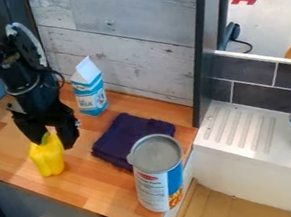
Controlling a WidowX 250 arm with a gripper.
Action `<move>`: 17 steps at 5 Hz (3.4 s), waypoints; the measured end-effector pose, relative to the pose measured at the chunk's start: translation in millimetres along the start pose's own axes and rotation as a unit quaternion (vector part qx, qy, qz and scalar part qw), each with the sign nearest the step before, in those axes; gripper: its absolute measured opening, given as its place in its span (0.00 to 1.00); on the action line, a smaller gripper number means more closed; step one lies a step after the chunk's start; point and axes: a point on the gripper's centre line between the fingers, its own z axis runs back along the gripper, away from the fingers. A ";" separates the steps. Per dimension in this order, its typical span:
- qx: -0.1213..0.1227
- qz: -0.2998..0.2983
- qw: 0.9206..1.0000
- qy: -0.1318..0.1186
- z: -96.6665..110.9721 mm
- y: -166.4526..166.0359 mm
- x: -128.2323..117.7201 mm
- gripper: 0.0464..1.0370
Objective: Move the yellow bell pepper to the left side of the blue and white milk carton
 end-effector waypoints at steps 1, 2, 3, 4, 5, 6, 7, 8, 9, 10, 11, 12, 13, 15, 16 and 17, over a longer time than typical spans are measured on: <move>0.003 -0.009 1.000 0.000 -1.8 2.2 3.4 0.97; 0.008 -0.009 1.000 0.001 -3.7 5.7 6.2 0.97; 0.010 -0.019 1.000 -0.001 -4.2 8.9 10.7 0.91; 0.009 -0.004 1.000 -0.004 -5.8 17.7 8.1 0.58; 0.009 -0.002 1.000 -0.004 -5.5 18.5 8.2 0.33; 0.008 -0.004 1.000 -0.002 -5.3 17.9 7.9 0.24; -0.003 -0.010 1.000 0.008 -3.5 14.9 5.7 0.16; -0.034 -0.012 0.999 0.028 -0.5 5.8 1.5 0.09; -0.042 -0.002 0.999 0.010 12.6 5.4 21.5 0.07; -0.031 0.013 0.999 -0.024 31.8 13.0 49.0 0.07; -0.014 0.029 0.999 -0.027 31.1 25.2 68.7 0.07; 0.007 0.043 0.999 -0.023 26.0 42.0 92.1 0.07; 0.021 0.067 0.997 -0.017 28.2 73.4 108.2 0.07; 0.038 0.076 0.996 -0.001 23.2 106.5 119.8 0.07; 0.035 0.068 0.997 0.004 11.2 108.7 120.6 0.07; 0.034 0.070 0.997 0.013 1.4 109.0 118.4 0.07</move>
